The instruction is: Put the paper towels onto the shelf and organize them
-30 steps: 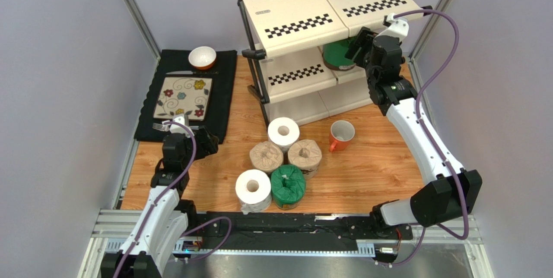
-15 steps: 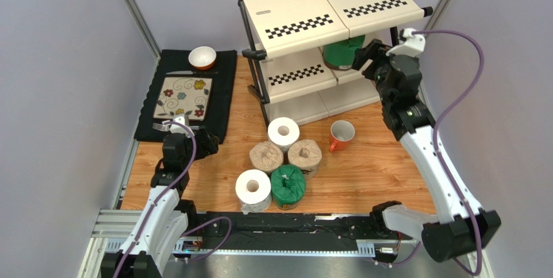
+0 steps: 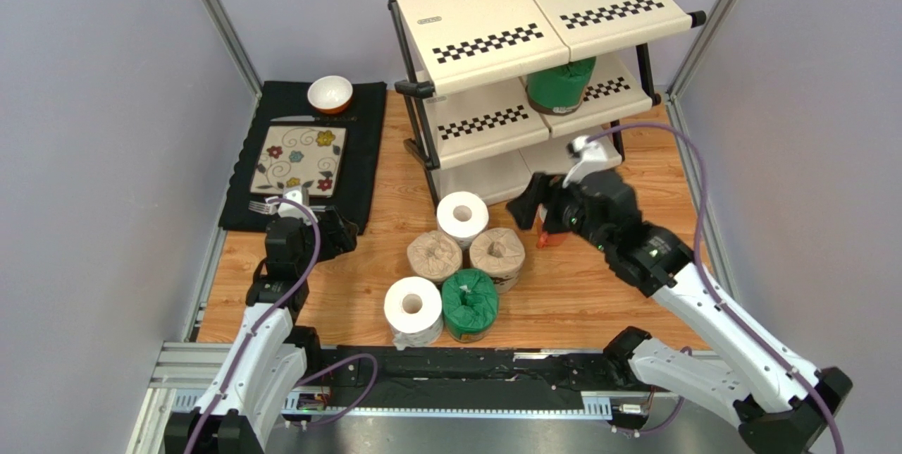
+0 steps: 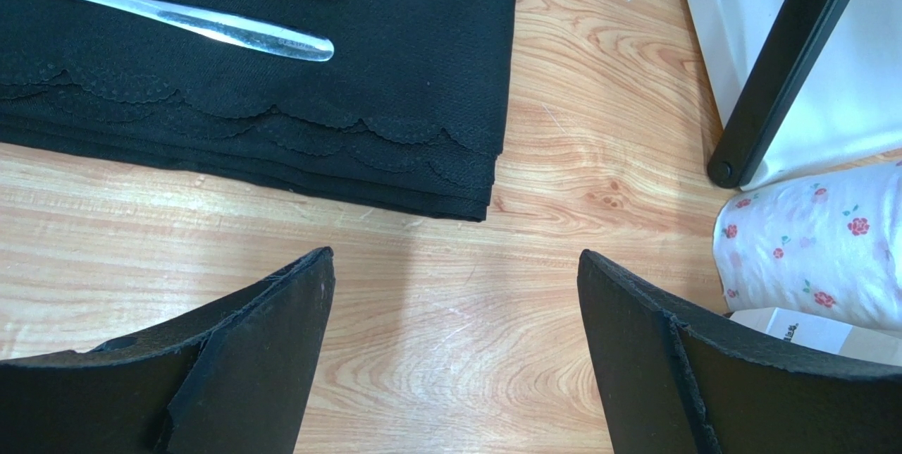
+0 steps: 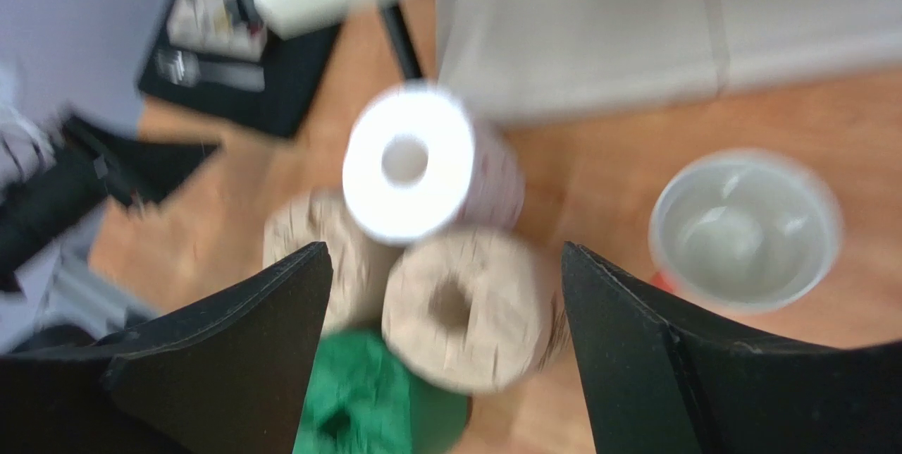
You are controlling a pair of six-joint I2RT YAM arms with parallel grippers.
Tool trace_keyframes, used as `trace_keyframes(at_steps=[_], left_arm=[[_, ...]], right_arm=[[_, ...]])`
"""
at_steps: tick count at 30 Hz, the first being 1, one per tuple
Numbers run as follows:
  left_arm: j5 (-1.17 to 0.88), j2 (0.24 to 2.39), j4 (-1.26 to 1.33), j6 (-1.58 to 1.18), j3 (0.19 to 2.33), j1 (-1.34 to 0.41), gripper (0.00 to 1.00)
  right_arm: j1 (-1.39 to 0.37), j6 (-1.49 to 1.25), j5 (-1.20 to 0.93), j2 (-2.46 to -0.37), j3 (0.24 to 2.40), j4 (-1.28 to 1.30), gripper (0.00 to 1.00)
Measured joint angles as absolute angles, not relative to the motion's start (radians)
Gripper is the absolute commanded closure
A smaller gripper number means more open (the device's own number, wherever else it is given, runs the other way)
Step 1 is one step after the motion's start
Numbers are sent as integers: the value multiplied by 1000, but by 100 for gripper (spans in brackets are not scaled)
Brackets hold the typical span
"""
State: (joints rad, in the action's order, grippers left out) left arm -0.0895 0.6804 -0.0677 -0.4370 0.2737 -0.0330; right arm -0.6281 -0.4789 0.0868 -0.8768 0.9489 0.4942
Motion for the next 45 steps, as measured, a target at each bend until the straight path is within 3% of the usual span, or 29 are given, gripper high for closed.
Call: trace_keyframes(at_steps=[6,16,33,45], left_arm=[[-91,682,-70,-437,274,-33,7],[-96,682,-72,-437,274,-33,7],[-97,682,-72,-439,274,-33,7],[-100,682,-71,-440,274,-33,7]], right_arm=[[-932,-650,124,-878,801,651,16],[-1132,-834,182,-935,770,677,17],[-1164,-935,272,-1042,766,657,27],[-1182,-942,263,-1115,757,611,30]])
